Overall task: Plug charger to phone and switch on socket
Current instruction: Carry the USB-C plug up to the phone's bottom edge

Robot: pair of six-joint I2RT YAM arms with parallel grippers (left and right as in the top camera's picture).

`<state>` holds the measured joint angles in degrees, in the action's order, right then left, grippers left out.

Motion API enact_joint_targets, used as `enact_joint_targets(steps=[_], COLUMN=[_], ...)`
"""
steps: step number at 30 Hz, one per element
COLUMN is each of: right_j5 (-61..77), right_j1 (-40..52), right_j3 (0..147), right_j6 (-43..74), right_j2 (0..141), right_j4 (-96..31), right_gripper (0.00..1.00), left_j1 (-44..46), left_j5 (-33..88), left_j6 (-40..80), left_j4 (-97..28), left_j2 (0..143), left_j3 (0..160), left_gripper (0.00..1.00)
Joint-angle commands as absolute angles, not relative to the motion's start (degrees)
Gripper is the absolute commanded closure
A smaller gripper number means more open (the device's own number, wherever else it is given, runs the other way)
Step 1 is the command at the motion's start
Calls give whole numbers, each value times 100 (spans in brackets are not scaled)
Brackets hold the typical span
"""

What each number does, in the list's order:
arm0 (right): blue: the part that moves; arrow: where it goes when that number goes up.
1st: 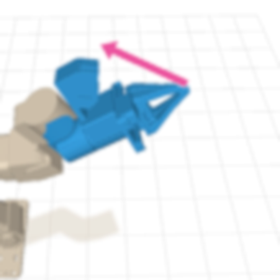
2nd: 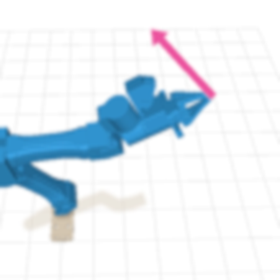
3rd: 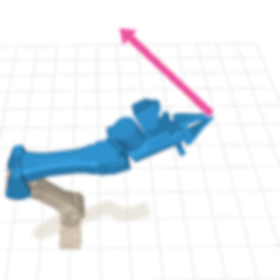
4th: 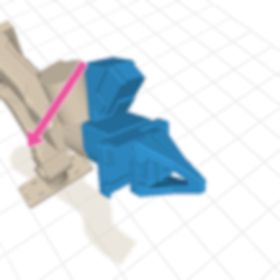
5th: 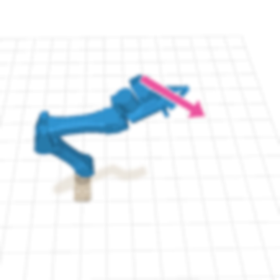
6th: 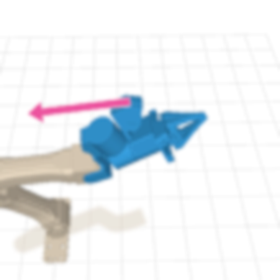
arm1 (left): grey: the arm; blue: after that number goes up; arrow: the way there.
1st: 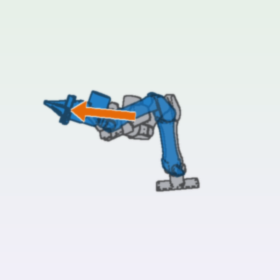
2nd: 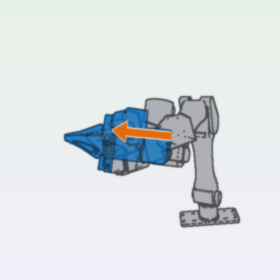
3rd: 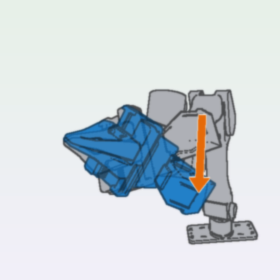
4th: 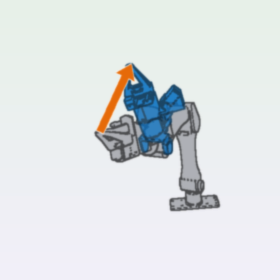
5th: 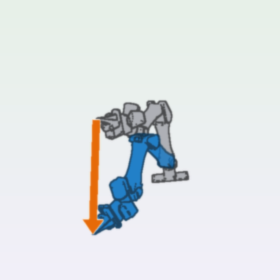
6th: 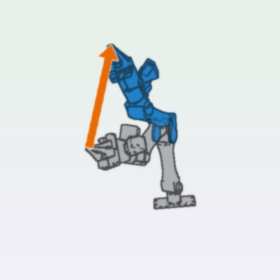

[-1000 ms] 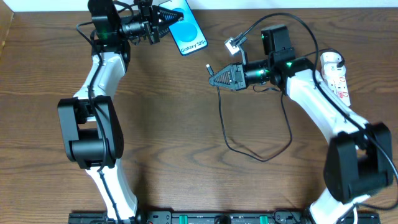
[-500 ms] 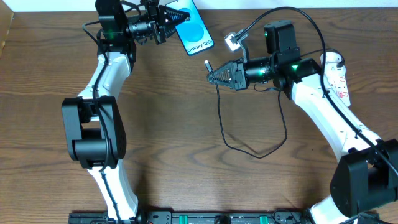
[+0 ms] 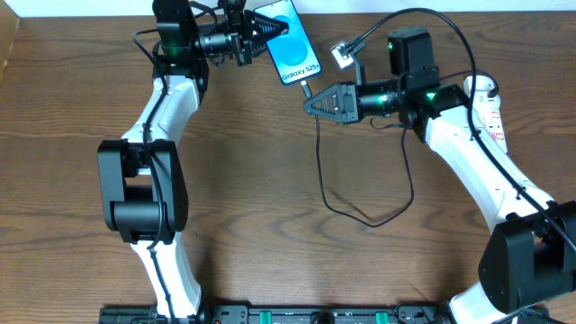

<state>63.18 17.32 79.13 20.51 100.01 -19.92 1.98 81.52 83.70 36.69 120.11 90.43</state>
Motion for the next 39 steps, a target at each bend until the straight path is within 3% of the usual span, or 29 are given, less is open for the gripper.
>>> enact_joint_targets(steps=[1,12,39], right_j5=[6447,7126,6825], right_j1=[1621,1623,1623], right_j3=[7937,7859,7708], right_j6=[2335,2491,2873], right_j2=[10001,10088,10116], right_j4=[-1990,-1949,-1605], right_gripper=[99,99,99], left_j1=[180,180,290], left_j5=[8202,8202,8202], left_j6=[8165,8060,7979], left_j4=[3743,3789,3787], left_j2=[11872,11872,11872], left_j3=[9098,9098,9098], left_gripper=[93,92,93])
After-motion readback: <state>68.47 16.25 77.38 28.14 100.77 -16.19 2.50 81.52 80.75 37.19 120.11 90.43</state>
